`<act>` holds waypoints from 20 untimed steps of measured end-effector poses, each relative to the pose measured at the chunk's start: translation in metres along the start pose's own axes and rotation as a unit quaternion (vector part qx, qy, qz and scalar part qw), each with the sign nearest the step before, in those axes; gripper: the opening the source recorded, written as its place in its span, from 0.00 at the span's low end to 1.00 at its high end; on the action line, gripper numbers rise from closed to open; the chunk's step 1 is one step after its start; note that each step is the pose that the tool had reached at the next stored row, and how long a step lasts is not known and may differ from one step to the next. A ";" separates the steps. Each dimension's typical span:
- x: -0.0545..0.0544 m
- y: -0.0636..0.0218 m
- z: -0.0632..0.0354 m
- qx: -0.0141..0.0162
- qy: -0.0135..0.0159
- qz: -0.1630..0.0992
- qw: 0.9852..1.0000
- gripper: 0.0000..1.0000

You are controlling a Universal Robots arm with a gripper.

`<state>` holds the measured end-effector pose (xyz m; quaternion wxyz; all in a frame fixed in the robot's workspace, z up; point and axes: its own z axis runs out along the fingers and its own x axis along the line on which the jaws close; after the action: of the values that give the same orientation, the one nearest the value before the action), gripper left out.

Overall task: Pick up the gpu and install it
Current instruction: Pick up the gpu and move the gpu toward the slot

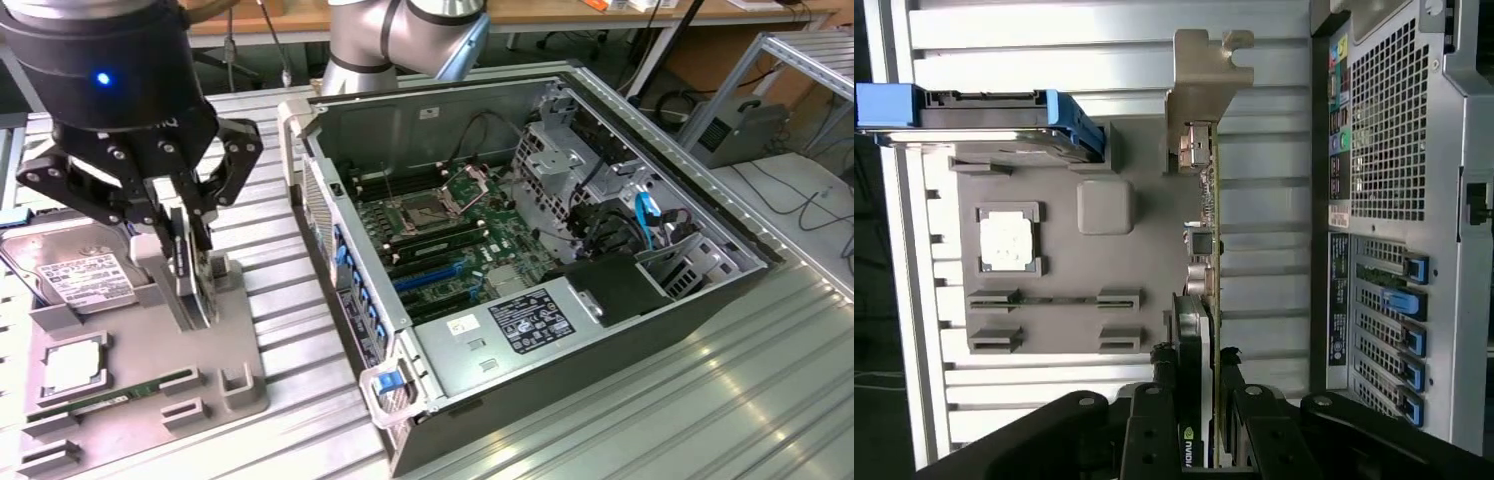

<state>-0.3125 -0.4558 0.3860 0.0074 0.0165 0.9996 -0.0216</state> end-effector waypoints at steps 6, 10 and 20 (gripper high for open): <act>0.000 0.0008 -0.0248 0.010 0.000 0.000 1.000 0.27; 0.000 0.0013 -0.0389 0.015 -0.001 0.000 1.000 0.27; -0.001 0.0019 -0.0477 0.020 -0.001 0.000 1.000 0.27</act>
<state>-0.3125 -0.4519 0.4336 0.0080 0.0164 0.9990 -0.0412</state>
